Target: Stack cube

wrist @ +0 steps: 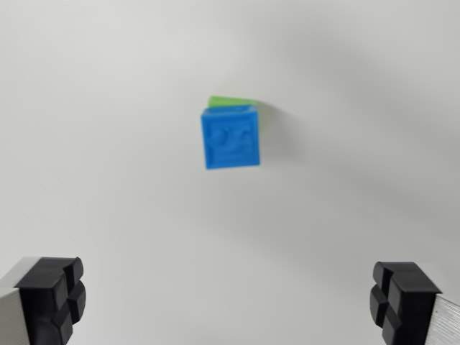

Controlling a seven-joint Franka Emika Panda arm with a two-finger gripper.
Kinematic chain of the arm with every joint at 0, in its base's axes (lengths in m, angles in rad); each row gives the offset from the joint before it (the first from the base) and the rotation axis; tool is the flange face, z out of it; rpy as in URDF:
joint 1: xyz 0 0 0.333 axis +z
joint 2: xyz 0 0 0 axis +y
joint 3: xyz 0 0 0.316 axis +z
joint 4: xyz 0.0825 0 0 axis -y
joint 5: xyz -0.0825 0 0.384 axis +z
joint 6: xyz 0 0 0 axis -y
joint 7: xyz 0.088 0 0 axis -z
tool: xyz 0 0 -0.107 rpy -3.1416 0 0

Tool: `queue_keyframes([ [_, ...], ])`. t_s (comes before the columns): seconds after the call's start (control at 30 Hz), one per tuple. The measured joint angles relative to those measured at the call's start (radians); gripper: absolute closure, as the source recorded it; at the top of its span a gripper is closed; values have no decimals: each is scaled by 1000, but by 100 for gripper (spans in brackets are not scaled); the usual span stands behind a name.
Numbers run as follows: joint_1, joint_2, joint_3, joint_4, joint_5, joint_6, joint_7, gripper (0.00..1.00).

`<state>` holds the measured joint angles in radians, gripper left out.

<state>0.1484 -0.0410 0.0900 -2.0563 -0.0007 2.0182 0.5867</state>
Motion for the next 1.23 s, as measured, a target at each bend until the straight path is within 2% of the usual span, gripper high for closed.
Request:
queue_keyframes([
  [0.37,0,-8,0,23,1,-31,0,0],
  [1.23,0,-8,0,23,1,-31,0,0],
])
